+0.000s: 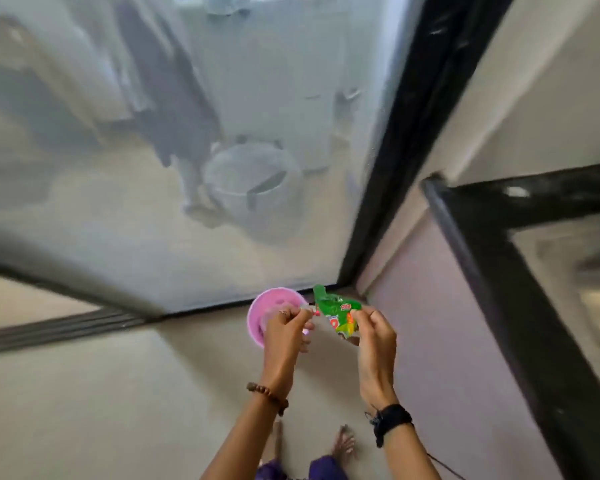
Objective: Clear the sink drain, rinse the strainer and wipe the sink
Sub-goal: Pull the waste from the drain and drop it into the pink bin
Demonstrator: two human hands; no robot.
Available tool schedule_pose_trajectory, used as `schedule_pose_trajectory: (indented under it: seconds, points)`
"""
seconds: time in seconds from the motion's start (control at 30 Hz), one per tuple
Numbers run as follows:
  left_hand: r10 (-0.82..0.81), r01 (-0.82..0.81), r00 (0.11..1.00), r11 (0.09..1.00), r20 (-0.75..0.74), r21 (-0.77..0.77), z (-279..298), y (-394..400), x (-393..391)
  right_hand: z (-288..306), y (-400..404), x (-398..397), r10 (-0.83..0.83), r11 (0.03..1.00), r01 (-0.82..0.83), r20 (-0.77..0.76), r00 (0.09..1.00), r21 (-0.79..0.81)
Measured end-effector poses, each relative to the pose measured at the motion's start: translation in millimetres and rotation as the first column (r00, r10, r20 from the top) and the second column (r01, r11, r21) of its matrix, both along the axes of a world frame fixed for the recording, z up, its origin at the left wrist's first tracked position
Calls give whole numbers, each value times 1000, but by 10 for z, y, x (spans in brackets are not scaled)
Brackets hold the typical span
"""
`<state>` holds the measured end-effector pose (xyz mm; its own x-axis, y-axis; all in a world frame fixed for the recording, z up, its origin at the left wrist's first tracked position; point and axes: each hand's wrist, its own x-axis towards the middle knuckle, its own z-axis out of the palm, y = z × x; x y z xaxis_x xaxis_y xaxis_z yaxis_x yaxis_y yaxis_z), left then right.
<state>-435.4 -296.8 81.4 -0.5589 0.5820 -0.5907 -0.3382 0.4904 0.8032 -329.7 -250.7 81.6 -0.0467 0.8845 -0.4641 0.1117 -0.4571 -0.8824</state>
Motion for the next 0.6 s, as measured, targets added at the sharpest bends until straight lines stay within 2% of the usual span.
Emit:
schedule_pose_trajectory:
  seconds: [0.13,0.3,0.4,0.47,0.53,0.6]
  points:
    - [16,-24,998,989,-56,-147,-870,-149,-615,-887,-26,-533,148,987,-159,212,966,33]
    - [-58,11,986,959,-158,-283,-2648,0,-1201,-2657,88,-1050,305,932,-360,426,852,51]
    - [-167,89,970,921,-177,-380,-3786,114,-1325,-3692,149,-1300,334,911,-409,500,799,46]
    - [-239,142,956,882,-167,-448,-4346,137,-1348,-4217,168,-1415,344,906,-423,537,770,28]
    - [-324,212,935,837,-145,-504,-4692,106,-1337,-4579,161,-1480,375,897,-443,549,747,-9]
    - [-304,206,944,846,-128,-492,-4732,70,-1341,-4664,154,-1513,351,917,-396,539,765,-36]
